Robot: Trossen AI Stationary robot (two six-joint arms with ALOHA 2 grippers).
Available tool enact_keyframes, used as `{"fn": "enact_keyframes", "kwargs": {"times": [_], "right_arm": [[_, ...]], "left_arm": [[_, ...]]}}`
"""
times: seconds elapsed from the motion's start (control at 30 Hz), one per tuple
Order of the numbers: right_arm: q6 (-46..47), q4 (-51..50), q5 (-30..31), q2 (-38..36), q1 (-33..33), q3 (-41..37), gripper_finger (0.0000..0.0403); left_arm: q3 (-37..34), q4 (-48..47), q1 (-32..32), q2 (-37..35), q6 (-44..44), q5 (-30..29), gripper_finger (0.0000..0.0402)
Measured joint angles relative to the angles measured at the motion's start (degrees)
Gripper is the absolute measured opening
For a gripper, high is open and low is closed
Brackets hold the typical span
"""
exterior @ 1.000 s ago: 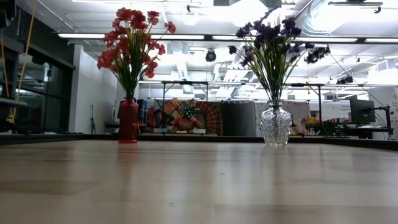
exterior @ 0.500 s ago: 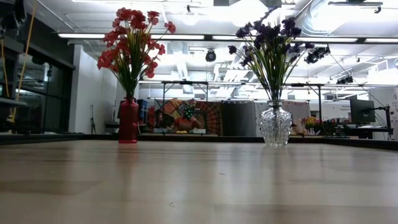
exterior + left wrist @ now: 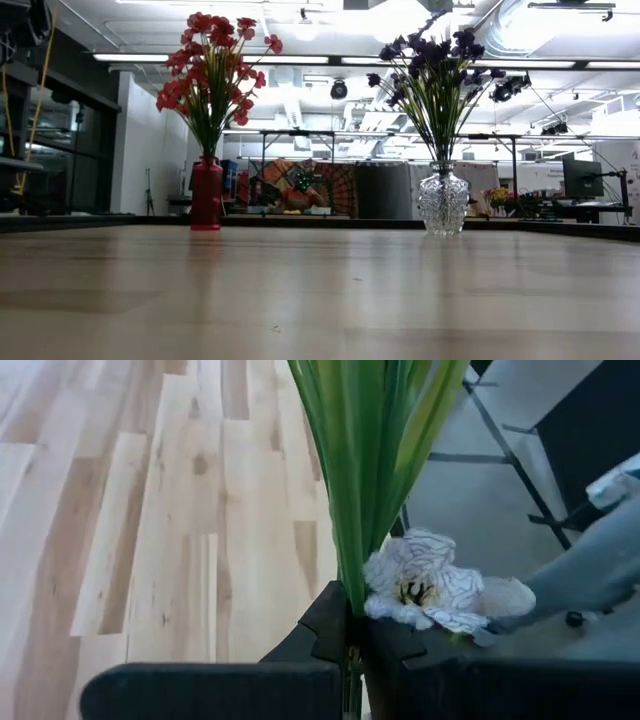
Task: Sort flowers into vase by color
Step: Put the white flowers into the blue vase
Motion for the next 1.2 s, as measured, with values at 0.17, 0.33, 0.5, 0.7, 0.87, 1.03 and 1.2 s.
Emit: {"fn": "enact_keyframes", "kwargs": {"times": [0.17,0.33,0.5,0.7,0.87,1.03,1.2], "right_arm": [[0.39,0.0,-0.01,0.0,0.0,0.0,0.0243],[0.36,0.0,-0.02,0.0,0.0,0.0,0.0243],[0.33,-0.01,0.07,0.0,0.0,0.01,0.0243],[0.35,0.0,0.12,0.0,0.0,0.01,0.0243],[0.44,0.0,0.44,0.0,0.0,0.01,0.0243],[1.33,-0.02,0.44,0.0,0.0,0.01,0.0243],[1.33,-0.02,0.42,0.0,0.0,0.01,0.0243]], "left_arm": [[0.0,-0.01,-1.29,0.0,-2.08,-2.11,0.0],[0.0,-0.01,-4.91,0.11,-6.1,-5.49,0.0],[0.0,-0.47,-9.17,1.02,-9.87,-7.89,0.0],[0.0,-1.74,-12.29,1.98,-12.64,-10.56,0.0],[0.0,-2.53,-14.26,2.41,-13.79,-15.38,0.0],[-0.02,-2.5,-14.61,2.4,-14.42,-18.18,0.0],[-0.02,-2.38,-16.08,3.56,-15.97,-22.03,0.0]]}}
